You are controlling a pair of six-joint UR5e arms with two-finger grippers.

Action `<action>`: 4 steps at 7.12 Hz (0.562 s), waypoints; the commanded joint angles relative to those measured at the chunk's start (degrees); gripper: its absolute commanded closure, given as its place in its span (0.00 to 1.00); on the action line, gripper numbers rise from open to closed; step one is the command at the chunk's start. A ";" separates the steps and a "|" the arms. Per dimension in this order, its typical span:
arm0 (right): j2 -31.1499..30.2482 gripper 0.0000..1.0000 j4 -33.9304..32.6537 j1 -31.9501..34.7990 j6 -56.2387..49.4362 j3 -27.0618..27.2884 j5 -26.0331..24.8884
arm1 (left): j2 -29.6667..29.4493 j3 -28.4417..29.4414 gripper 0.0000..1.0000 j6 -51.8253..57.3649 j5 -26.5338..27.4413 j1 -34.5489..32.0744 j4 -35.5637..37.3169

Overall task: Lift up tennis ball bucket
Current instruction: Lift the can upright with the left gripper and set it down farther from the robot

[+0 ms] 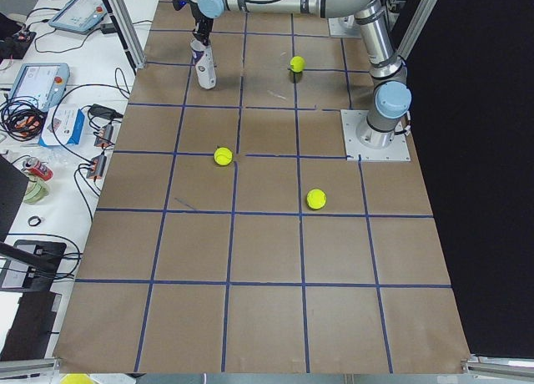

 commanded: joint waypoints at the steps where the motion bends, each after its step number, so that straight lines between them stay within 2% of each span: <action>1: 0.85 0.00 0.10 0.26 0.00 0.04 -0.09 | -0.78 0.04 0.61 0.11 0.03 -0.66 -0.47; 2: 0.93 0.00 0.10 -0.09 0.00 1.00 -0.09 | -0.87 -0.04 0.12 -0.16 0.03 -0.66 -0.47; 4: 0.67 0.00 0.10 -0.97 0.00 1.18 -0.09 | 0.78 0.22 0.07 -1.03 -0.06 -0.66 -1.00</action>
